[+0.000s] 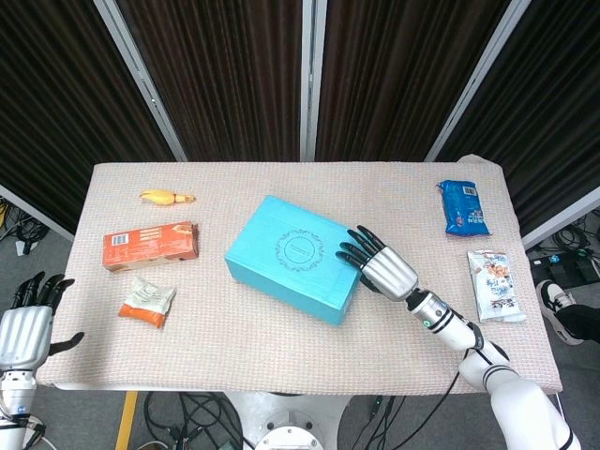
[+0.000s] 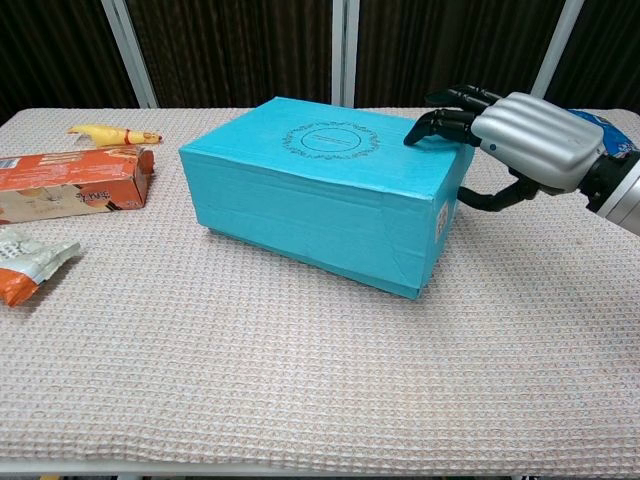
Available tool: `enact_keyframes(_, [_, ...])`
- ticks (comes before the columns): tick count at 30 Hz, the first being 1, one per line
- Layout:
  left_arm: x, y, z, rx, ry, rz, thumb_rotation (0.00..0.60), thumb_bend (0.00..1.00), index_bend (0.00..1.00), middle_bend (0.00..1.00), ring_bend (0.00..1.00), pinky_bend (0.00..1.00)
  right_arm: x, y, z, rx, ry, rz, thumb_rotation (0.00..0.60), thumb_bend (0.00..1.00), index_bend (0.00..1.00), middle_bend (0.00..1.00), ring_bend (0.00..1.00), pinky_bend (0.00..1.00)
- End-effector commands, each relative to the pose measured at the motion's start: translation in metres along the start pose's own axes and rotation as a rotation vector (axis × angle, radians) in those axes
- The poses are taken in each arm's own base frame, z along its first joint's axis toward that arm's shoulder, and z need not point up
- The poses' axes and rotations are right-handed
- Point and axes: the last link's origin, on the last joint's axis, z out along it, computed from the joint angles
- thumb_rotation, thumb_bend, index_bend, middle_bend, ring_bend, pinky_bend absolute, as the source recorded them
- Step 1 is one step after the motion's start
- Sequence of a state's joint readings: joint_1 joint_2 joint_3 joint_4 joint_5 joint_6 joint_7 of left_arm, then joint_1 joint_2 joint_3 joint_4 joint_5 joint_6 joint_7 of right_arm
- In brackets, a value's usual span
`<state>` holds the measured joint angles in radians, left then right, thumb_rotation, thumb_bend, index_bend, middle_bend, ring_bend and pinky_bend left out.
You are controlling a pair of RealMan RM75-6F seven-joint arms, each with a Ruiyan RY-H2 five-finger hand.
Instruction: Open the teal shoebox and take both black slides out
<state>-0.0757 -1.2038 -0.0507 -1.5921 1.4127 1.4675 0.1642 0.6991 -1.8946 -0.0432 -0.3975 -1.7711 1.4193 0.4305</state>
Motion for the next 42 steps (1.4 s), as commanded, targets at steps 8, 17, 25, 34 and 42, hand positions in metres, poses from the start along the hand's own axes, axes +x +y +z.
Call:
enact_keyframes(8, [0.002,0.002,0.001,-0.011,0.004,0.002,0.6,0.0,0.2,0.14,0.04,0.11,0.015,0.016,0.009,-0.261,0.127,0.692,0.6,0.62,0.44,0.32,0.02,0.0])
enact_keyframes(17, [0.005,0.004,0.001,-0.016,0.004,0.002,0.6,0.0,0.2,0.14,0.04,0.11,0.038,0.025,0.025,-0.487,0.172,1.393,0.6,0.59,0.44,0.32,0.02,0.0])
enact_keyframes(25, [0.006,0.004,0.0,-0.018,0.005,0.001,0.6,0.0,0.2,0.14,0.04,0.11,0.058,0.034,0.04,-0.593,0.253,1.803,0.6,0.56,0.41,0.32,0.02,0.0])
enact_keyframes(34, [0.006,0.002,0.0,-0.022,0.006,-0.003,0.6,0.0,0.2,0.14,0.04,0.11,0.065,0.054,0.058,-0.692,0.317,1.789,0.6,0.38,0.0,0.01,0.0,0.0])
enact_keyframes(42, [0.005,0.0,0.0,-0.019,0.006,-0.006,0.6,0.0,0.2,0.14,0.04,0.11,0.07,0.073,0.048,-0.789,0.563,1.535,0.6,0.1,0.0,0.0,0.0,0.0])
